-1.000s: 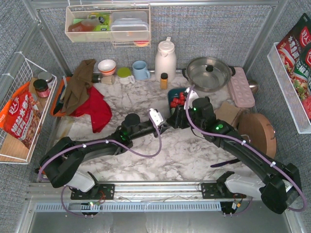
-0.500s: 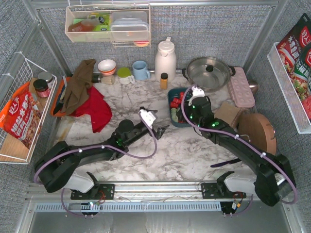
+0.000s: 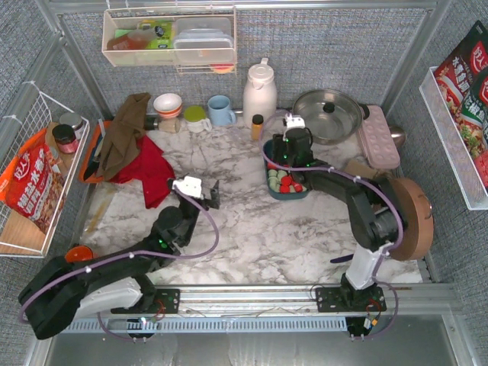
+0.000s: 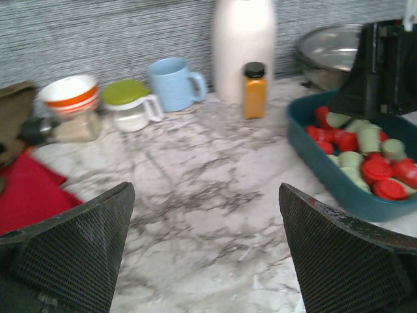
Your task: Mix the coffee capsules in the storage basket
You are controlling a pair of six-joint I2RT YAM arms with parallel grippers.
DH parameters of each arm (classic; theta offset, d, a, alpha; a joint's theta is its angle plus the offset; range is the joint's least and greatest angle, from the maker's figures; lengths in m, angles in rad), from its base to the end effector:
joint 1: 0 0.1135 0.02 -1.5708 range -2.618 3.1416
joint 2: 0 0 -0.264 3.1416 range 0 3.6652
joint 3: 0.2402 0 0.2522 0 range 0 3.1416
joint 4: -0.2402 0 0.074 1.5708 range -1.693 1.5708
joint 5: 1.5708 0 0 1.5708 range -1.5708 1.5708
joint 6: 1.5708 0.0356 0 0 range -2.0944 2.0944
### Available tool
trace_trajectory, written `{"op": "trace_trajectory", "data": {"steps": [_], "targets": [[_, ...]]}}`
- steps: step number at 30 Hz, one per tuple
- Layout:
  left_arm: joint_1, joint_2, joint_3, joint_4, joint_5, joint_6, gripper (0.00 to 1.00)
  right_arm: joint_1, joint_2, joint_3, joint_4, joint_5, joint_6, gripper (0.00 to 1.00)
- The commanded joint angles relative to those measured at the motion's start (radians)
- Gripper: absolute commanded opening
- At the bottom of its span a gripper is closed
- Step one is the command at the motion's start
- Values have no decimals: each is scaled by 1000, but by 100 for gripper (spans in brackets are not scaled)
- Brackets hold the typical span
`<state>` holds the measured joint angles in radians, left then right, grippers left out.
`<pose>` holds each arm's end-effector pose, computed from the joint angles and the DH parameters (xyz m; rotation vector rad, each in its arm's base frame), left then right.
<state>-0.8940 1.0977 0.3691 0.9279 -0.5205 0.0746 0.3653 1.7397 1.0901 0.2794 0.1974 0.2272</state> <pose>0.1549 -0.1645 0.2509 0.2374 1.3856 -0.3243 0.3735 0.1354 0.2339 -0.0026 1.9388 0.2034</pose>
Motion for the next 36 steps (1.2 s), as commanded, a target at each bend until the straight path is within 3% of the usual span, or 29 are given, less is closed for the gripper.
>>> {"op": "trace_trajectory", "data": {"steps": [1,4,8,13,21,26,36], "targets": [[3,-96,-46,-47,-220,1,99,-3,116,47,226,-22,-66,59],[6,-181,-81,-82,-273,-2,99,-6,164,70,225,28,-76,66],[12,-294,-131,-107,-323,0,99,-11,122,58,153,36,-93,89],[28,-396,-192,-106,-421,13,99,-29,-35,-56,118,91,-104,98],[66,-447,-266,-100,-483,29,99,-94,-265,-304,100,292,-200,99],[82,-464,-289,-148,-522,31,99,-142,-332,-454,151,381,-156,99],[92,-601,-332,-244,-495,17,99,-199,-474,-659,245,316,-148,99]]}}
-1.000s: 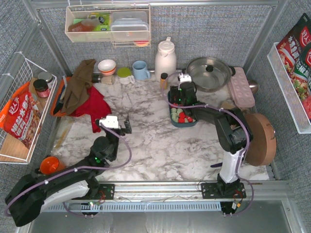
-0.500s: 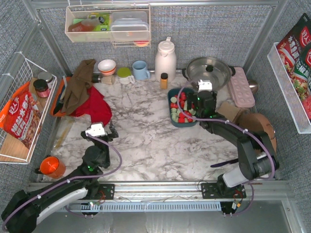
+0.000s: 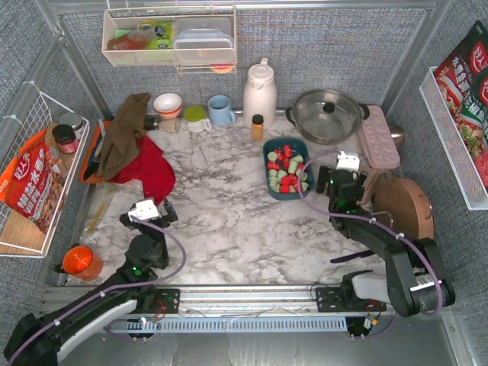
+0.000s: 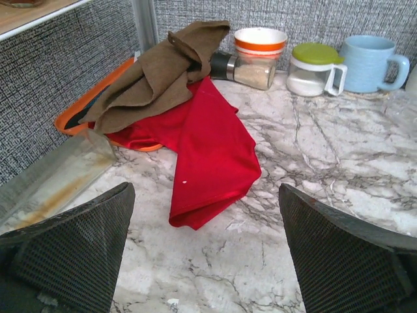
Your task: Mix the coffee capsules in the storage basket
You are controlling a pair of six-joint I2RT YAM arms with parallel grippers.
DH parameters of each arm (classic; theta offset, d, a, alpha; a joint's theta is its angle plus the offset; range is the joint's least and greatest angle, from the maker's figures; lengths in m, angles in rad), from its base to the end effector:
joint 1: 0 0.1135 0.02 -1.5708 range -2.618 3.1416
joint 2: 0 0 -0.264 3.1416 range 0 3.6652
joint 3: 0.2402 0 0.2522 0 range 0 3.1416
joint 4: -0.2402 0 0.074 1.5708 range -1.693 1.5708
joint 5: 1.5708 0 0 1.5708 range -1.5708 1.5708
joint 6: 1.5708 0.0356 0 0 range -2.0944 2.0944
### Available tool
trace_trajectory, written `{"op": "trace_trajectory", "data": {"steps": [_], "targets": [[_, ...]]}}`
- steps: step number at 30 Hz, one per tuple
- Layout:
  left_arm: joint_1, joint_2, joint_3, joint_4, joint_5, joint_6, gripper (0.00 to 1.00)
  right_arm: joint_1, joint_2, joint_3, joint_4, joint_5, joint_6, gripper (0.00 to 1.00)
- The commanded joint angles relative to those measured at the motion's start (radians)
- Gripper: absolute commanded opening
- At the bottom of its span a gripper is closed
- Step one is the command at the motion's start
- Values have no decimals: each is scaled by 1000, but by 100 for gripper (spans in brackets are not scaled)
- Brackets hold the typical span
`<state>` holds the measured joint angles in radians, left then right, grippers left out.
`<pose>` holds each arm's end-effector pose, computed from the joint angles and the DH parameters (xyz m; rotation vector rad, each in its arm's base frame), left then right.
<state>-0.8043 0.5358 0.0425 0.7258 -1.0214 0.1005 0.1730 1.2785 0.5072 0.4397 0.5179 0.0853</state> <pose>0.1101 -0.0706 0.2065 -0.2368 1.4316 0.1067 0.2597 0.0275 0.2044 0.2662 1.8503 -0.3138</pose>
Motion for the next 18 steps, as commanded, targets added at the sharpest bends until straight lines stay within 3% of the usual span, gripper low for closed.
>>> {"op": "trace_trajectory", "data": {"steps": [1,2,3,8,9,12,14,15,18], "targets": [[3,-52,-11,-39,4,0,99,-28,29,-111,141,3,28,99],[5,-58,-23,-24,8,22,99,-35,61,-109,204,49,53,99],[9,-59,-37,-1,12,48,99,-36,54,-74,103,82,87,99],[97,32,-173,190,40,32,99,-50,67,-114,229,-27,11,99],[127,53,-192,240,61,35,99,-54,75,-153,322,-71,-13,99],[244,101,-195,293,120,5,99,-48,330,-279,843,-91,-77,99],[347,141,-197,334,213,-24,99,-37,222,-217,543,-159,-80,99],[390,162,-185,327,247,-47,99,-59,234,-171,490,-235,-91,99],[489,281,-130,331,327,-78,99,-68,241,-152,473,-211,-73,99]]}}
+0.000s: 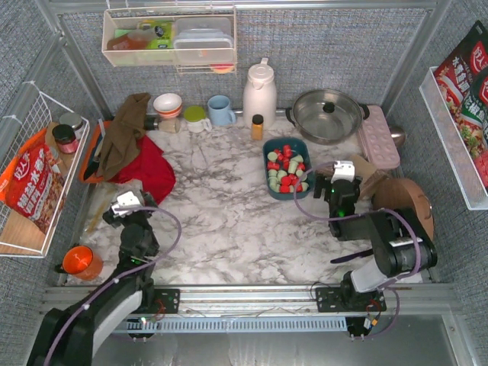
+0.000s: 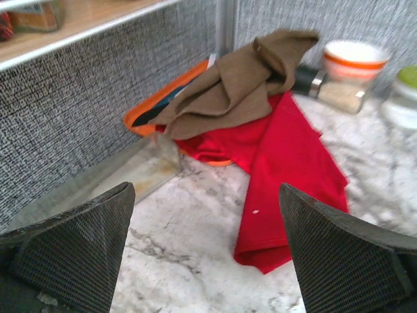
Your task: Mix the coffee capsules in the storage basket
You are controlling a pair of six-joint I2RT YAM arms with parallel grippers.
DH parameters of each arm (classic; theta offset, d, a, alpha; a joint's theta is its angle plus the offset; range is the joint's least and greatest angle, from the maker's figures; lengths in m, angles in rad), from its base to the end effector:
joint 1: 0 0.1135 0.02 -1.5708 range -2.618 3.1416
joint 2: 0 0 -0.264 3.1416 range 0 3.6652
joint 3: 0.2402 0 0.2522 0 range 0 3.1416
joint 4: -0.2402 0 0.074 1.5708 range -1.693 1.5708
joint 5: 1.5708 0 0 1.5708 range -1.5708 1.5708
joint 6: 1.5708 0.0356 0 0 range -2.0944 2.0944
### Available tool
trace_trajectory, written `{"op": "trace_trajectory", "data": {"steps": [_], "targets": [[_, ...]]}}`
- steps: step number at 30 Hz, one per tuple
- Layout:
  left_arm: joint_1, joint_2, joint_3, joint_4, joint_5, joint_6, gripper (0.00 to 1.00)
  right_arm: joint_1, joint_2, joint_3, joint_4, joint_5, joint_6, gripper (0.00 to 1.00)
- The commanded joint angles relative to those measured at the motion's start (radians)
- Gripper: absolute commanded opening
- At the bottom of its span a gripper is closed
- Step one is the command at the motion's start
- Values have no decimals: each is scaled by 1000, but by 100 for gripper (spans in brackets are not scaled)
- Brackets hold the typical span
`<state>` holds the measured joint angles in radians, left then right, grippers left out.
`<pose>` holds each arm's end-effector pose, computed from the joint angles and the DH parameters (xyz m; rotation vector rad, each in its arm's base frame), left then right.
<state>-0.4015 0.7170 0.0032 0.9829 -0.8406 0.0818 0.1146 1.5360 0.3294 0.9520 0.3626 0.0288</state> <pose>0.1389 -0.0302 0.1979 -0.3985 1.3402 0.2800 0.2577 0.0170 0.1428 0.1773 1.8057 -0.2290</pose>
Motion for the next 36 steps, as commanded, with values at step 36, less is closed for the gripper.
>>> {"op": "trace_trajectory", "data": {"steps": [36], "targets": [[422,855,210,405,444,-203,99,-39,-12,67,-121,-101,5,99]]}}
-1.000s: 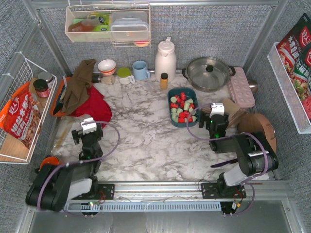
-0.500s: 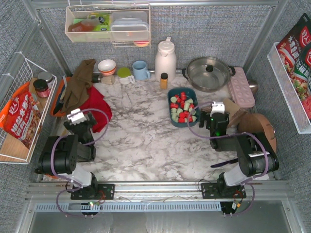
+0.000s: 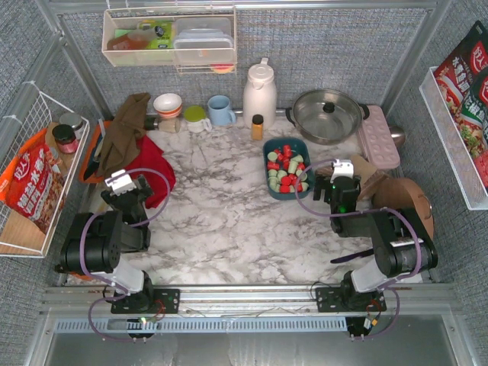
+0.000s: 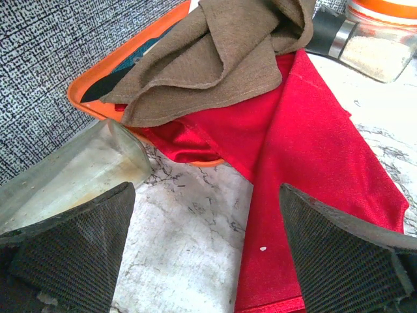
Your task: Mix the coffee capsules in the storage basket
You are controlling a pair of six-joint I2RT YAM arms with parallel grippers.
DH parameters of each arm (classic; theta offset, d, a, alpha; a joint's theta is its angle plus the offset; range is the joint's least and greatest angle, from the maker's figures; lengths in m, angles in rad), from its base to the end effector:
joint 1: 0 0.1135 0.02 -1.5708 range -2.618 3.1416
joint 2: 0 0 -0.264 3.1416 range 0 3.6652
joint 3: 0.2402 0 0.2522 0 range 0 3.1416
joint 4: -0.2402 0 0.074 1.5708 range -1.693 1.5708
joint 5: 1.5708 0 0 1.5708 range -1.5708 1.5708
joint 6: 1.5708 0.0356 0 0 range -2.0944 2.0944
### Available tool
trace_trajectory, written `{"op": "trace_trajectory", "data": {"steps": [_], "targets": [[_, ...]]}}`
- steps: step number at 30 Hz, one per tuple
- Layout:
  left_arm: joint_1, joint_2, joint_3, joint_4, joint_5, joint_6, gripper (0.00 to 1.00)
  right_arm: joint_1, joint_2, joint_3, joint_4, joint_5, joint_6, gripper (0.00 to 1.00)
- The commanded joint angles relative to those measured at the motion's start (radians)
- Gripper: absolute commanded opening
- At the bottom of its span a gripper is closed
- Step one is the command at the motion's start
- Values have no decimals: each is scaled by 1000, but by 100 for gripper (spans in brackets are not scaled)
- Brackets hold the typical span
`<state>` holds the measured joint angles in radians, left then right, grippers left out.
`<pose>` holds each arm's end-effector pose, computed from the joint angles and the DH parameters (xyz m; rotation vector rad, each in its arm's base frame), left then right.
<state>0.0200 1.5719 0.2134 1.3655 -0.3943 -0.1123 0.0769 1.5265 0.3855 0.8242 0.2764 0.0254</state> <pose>0.2371 0.0184 0.1514 -0.4104 1.5145 0.2355 0.2677 0.0109 0.1458 0.1403 1.8743 -0.1905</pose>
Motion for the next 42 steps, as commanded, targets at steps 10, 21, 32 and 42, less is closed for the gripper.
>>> {"op": "trace_trajectory", "data": {"steps": [10,21,32,42], "targets": [[0,0,0,23,-3,-9,99,-3,-2,12,3,-19,8,99],[0,-1,-1,24,-3,-9,99,-5,-2,13,2,-20,8,99],[1,0,0,23,-3,-9,99,-6,-2,16,-3,-25,9,99],[0,0,0,24,-3,-9,99,-16,-2,19,-12,-46,13,99]]}}
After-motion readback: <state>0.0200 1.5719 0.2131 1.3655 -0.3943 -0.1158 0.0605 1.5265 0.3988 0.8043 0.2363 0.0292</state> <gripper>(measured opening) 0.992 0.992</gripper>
